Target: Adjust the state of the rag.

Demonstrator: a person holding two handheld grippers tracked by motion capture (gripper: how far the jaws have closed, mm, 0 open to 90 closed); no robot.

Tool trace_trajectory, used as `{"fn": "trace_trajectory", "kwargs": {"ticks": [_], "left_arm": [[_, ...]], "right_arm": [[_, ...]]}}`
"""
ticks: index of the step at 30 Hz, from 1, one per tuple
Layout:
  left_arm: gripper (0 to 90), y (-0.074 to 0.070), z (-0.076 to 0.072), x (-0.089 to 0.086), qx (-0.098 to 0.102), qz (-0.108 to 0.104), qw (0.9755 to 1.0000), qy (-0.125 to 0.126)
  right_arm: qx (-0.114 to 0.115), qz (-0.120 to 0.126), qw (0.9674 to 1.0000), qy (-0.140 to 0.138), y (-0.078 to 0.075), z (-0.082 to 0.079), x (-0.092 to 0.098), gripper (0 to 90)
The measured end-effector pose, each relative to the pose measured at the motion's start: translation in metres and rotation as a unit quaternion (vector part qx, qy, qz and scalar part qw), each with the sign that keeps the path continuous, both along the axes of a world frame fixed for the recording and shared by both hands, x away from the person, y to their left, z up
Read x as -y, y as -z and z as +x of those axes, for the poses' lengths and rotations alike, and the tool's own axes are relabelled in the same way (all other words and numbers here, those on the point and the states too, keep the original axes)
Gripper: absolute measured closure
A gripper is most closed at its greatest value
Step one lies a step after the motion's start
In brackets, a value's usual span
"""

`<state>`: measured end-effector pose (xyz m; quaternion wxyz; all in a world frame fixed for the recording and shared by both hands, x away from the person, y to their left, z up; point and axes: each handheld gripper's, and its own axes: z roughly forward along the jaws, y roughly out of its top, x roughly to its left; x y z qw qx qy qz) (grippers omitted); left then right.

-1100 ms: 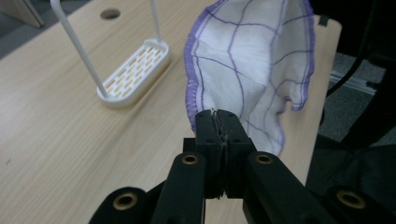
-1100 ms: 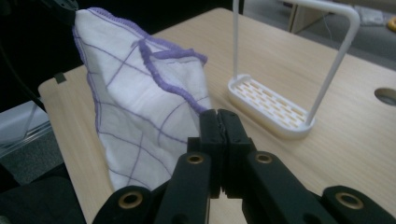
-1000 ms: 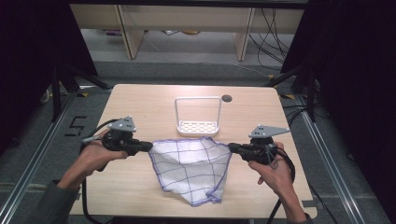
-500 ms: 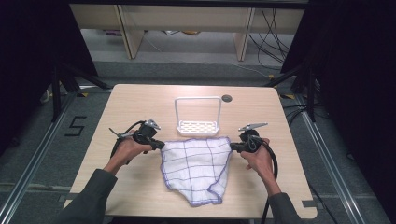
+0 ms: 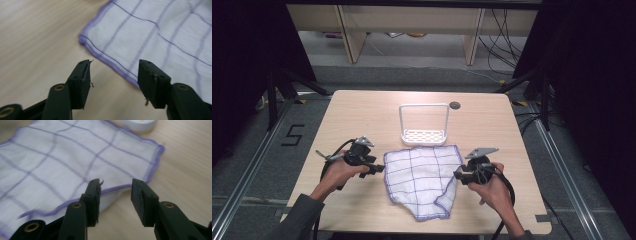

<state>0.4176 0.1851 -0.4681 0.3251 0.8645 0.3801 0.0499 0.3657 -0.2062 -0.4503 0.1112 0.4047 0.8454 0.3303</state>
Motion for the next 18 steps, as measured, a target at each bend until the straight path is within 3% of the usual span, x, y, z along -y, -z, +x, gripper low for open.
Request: {"fn": "trace_trajectory", "kwargs": {"ticks": [1,2,5,6,7,8,10,11,13,14,18], "left_arm": [[40.9,-0.003,-0.017,-0.004,-0.009,-0.003,0.9999,0.007],[39.8,-0.003,-0.017,-0.004,-0.009,-0.003,0.9999,0.007],[39.5,-0.003,-0.041,-0.006,-0.025,-0.022,0.9993,0.015],[39.5,-0.002,-0.049,-0.005,-0.026,-0.028,0.9991,0.017],[39.7,0.003,-0.064,0.000,-0.025,-0.044,0.9985,0.020],[39.7,0.003,-0.064,0.000,-0.025,-0.044,0.9985,0.020],[39.8,0.007,-0.076,0.005,-0.033,-0.061,0.9972,0.031],[39.8,0.009,-0.083,0.009,-0.039,-0.065,0.9964,0.037],[40.5,0.012,-0.090,0.017,-0.041,-0.070,0.9957,0.045],[40.8,0.014,-0.091,0.019,-0.041,-0.069,0.9956,0.048],[41.8,0.019,-0.090,0.026,-0.048,-0.066,0.9954,0.051]], "right_arm": [[-0.004,0.006,0.9999,-0.007,-0.002,-0.010,-0.003,57.0],[-0.004,0.006,0.9999,-0.007,-0.002,-0.010,-0.003,57.0],[-0.011,0.001,0.9992,-0.038,0.000,-0.032,-0.011,56.4],[-0.031,0.003,0.9990,-0.033,0.001,-0.040,-0.016,56.5],[-0.028,0.002,0.9983,-0.052,0.009,-0.047,-0.024,56.6],[-0.028,0.002,0.9983,-0.052,0.009,-0.047,-0.024,56.6],[-0.033,-0.002,0.9970,-0.071,0.014,-0.052,-0.032,56.9],[-0.034,-0.005,0.9972,-0.067,0.016,-0.053,-0.035,57.1],[-0.037,-0.024,0.9961,-0.077,0.020,-0.055,-0.042,58.1],[-0.032,-0.025,0.9954,-0.087,0.021,-0.054,-0.043,58.1],[-0.029,-0.039,0.9952,-0.085,0.026,-0.053,-0.047,58.5]]}}
